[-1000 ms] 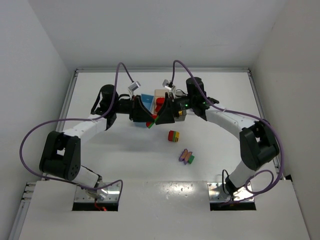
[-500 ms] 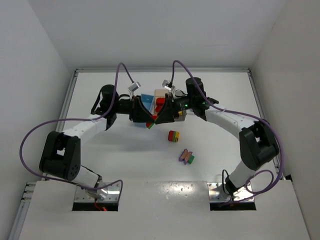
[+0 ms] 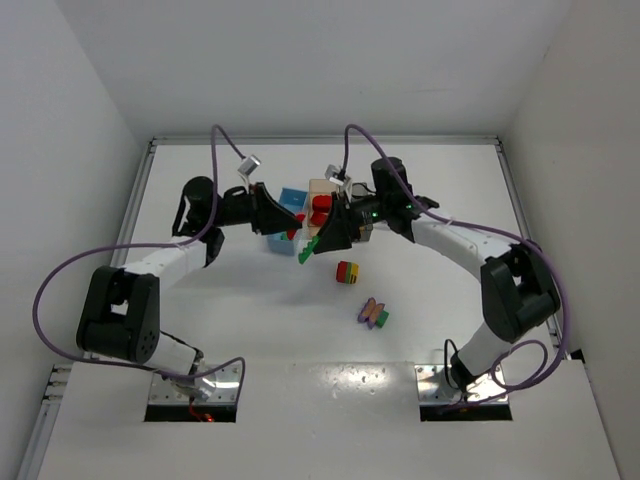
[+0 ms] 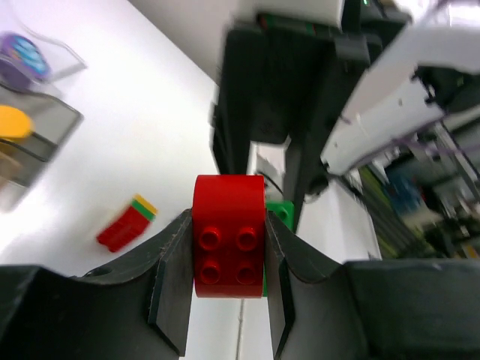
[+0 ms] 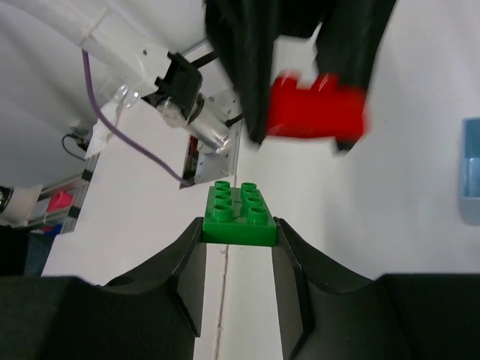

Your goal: Sort the legos into containers by color

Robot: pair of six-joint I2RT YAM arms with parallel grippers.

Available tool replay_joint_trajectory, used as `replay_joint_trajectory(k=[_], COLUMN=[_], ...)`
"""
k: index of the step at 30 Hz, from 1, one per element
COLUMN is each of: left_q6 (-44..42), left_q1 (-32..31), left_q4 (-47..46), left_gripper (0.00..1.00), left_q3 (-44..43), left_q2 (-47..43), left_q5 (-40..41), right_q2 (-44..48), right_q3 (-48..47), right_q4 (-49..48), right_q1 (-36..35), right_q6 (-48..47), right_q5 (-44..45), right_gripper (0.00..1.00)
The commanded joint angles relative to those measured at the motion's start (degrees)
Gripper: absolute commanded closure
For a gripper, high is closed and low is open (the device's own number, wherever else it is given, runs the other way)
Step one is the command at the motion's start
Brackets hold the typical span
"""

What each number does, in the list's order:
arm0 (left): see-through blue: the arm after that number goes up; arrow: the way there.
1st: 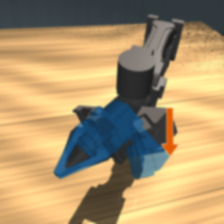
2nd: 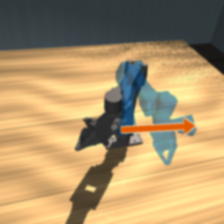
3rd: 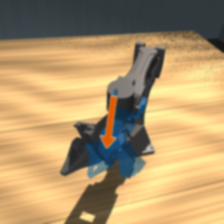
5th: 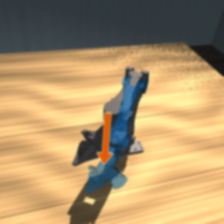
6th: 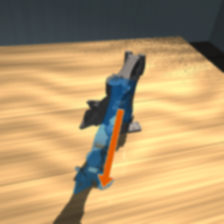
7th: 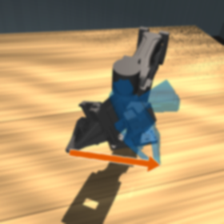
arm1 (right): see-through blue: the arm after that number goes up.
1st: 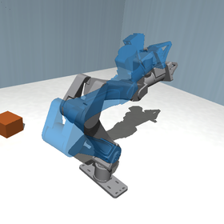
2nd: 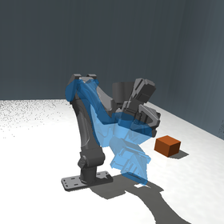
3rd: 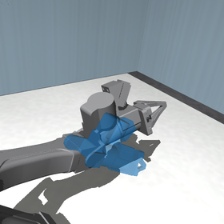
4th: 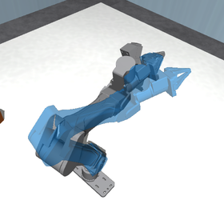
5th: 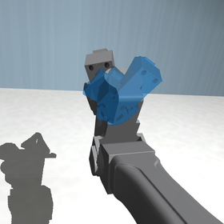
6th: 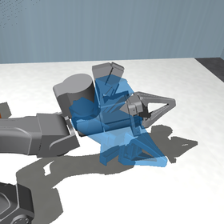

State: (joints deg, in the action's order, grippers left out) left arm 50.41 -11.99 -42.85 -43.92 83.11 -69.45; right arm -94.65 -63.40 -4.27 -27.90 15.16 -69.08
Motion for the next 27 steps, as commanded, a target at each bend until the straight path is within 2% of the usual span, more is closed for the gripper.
replay_joint_trajectory(k=[1,7,9,10,11,12,14,15,18,19,21,27], left_q6=[4.6,5.1,0.9,-2.2,-11.4,-16.1,-22.1,-25.9,-28.8,-29.3,-30.4,-31.5], left_q1=[2.5,3.0,3.0,3.0,3.0,1.9,0.7,-0.6,-3.0,-3.8,-6.5,-12.5], left_q4=[-10.3,-10.3,-5.4,-1.0,12.3,19.1,29.6,31.8,35.8,36.6,38.1,39.4], left_gripper=[0.63,0.61,0.61,0.61,0.63,0.66,0.69,0.69,0.70,0.70,0.70,0.70], left_q3=[-0.9,-0.9,-2.0,-2.7,-5.7,-7.4,-9.5,-10.7,-10.7,-10.7,-12.1,-16.8], left_q2=[-0.7,-0.1,-0.1,-0.7,-1.4,-1.4,-2.1,-2.9,-4.7,-5.2,-5.2,2.4], left_q5=[3.9,4.4,5.6,7.0,9.0,11.1,17.4,21.8,30.2,35.6,39.1,48.0], right_q2=[3.8,5.0,5.7,5.7,6.4,7.2,8.2,8.9,9.5,10.1,10.1,10.6], right_q3=[0.7,1.3,1.9,2.4,3.1,3.6,5.7,6.4,7.1,7.6,8.1,8.1], right_q4=[3.8,8.7,10.9,11.8,13.4,13.4,11.2,9.9,7.7,7.2,6.5,4.7], right_q1=[-0.3,0.2,0.7,2.1,2.7,3.3,5.1,5.7,7.4,7.4,8.6,11.1], right_q6=[-6.4,-10.1,-12.9,-13.7,-14.8,-14.8,-12.3,-11.2,-7.8,-7.8,-5.8,-3.0], right_q5=[-3.9,-3.9,-1.5,-0.4,2.9,4.8,12.2,16.2,22.7,26.4,31.6,35.2], right_gripper=[0.98,0.98,0.98,0.98,0.98,0.98,0.98,0.98,0.98,0.98,0.98,0.98])
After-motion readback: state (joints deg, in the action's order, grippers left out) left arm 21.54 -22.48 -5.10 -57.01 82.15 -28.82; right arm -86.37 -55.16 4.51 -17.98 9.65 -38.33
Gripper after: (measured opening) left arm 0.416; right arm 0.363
